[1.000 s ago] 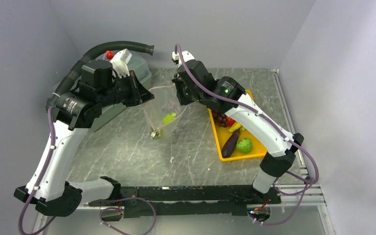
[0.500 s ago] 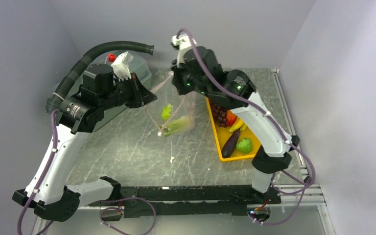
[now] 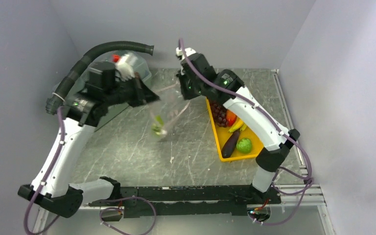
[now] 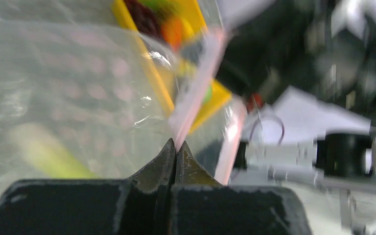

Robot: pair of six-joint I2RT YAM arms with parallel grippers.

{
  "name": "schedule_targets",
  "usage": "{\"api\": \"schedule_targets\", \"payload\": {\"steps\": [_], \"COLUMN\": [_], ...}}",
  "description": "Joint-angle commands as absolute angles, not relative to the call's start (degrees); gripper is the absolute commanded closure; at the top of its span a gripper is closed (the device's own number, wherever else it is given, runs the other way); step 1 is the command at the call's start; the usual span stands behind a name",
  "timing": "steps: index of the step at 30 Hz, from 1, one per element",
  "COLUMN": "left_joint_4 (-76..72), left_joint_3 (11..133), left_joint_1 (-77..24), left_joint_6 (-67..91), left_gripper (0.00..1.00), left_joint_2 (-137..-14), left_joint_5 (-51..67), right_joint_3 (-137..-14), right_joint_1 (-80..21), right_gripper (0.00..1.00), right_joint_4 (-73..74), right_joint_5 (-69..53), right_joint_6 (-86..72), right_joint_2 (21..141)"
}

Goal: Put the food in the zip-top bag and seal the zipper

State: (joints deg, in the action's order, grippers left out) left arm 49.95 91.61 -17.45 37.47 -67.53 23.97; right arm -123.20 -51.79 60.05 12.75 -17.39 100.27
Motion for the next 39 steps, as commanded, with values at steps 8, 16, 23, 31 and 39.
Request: {"api": "schedule_targets", "payload": {"steps": [8, 16, 23, 31, 39], "left_joint_4": [52.82, 52.6, 50.27, 45.21, 35.86], "left_joint_3": [93.44, 91.64, 90.45, 91.02, 82.98], "left_joint_1": [-11.16, -11.16, -11.16, -11.16, -11.13], "left_joint_6": [35.45, 34.17, 31.75, 24.88, 19.13], "left_gripper": [1.0, 1.0, 1.0, 1.0, 1.0], "left_joint_2": [-66.18, -65.37, -67.18, -67.25, -65.25], "left_joint_5": [31.31, 29.46, 24.8, 17.25, 20.51], "right_joint_3": [-120.09, -117.98, -114.65, -97.64, -75.91], "right_joint_1": [-51.86, -51.78, -49.14, -42.06, -41.23], "right_gripper": [1.0, 1.0, 1.0, 1.0, 1.0], "right_joint_4": [56.37, 55.3, 49.76, 26.51, 2.32], "right_joint_5": [15.59, 16.17, 14.22, 4.07, 3.69], "right_joint_6": [-18.52, -18.04, -15.69, -12.66, -8.52], "right_joint_2": [94.41, 95.04, 95.33, 88.22, 80.35]}}
